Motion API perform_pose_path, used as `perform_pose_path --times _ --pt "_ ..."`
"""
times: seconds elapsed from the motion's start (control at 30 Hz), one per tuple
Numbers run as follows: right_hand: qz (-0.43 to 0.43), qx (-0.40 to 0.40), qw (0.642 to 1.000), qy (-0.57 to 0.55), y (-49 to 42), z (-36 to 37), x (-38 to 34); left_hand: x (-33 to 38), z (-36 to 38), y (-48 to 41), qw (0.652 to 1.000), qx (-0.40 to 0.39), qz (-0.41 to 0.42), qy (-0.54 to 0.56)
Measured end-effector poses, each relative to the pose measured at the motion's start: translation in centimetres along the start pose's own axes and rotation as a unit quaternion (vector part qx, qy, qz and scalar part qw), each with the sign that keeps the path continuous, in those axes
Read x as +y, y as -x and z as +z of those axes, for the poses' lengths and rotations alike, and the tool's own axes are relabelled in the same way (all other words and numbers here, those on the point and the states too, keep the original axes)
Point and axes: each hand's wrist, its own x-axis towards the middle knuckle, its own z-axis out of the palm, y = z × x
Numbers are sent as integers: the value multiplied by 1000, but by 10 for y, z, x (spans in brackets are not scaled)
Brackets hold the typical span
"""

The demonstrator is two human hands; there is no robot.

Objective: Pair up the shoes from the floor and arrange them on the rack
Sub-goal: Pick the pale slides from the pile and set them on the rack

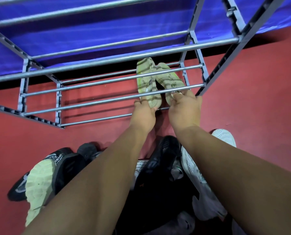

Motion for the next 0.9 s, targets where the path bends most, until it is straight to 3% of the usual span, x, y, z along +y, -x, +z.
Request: perform_pose_path --times 0.17,0.37,0.6,0.9 --pt "-15 6 999 52 -15 6 1 -4 3 -1 1000 -11 20 -17" --pt "-39 -102 964 242 -37 15 11 8 -1 -9 999 -37 16 -4" --pt "-40 -113 968 221 -38 25 27 0 -1 -12 999 -19 35 4" --pt "16 -128 973 190 -45 35 26 -9 -12 -13 998 -17 47 40"
